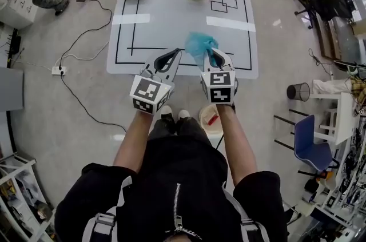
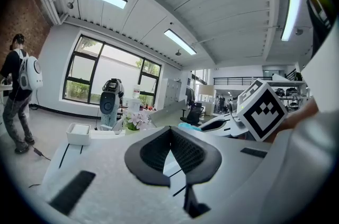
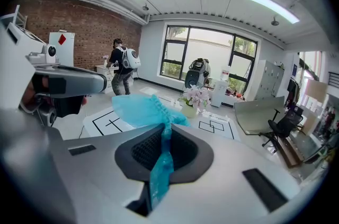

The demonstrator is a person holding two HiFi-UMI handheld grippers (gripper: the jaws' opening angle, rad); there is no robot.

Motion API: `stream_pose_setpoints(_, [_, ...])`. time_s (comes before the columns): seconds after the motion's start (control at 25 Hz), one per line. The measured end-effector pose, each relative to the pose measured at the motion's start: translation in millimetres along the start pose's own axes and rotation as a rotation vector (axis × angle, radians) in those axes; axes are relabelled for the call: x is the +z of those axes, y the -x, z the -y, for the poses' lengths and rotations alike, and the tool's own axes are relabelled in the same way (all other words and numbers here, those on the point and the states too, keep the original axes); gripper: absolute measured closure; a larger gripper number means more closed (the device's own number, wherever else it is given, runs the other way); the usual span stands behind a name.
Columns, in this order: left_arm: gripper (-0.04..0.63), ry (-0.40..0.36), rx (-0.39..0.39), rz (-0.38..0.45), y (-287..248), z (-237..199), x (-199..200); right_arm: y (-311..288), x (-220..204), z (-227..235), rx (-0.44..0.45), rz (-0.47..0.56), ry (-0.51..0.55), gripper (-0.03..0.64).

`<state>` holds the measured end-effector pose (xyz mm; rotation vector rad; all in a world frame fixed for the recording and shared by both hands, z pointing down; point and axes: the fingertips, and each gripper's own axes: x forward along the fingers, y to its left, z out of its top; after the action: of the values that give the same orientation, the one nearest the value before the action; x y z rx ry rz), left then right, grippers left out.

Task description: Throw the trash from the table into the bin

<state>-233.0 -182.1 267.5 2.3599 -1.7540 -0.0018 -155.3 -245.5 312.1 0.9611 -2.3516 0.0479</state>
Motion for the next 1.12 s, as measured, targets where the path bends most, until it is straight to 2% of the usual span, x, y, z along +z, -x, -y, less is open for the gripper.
stream_pose_setpoints(0.36, [0.59, 0.024, -0.001, -0.035, 0.6, 3.9, -17.3, 4.9, -19.0, -5.9, 0.016, -0.031, -0.011, 0.6])
stream_pose_setpoints(0.64, [0.59, 0.026, -0.031, -0.062, -10.5, 31.2, -27.1, 23.0, -39.7, 7.4, 0.017, -0.049, -0.035, 0.6])
stream_pose_setpoints(1.12, [0.589, -0.009, -0.088, -0.079, -7.9, 122.2, -46.0, 100.7, -92.6, 35.4, -0.028, -0.015, -0.095, 0.6])
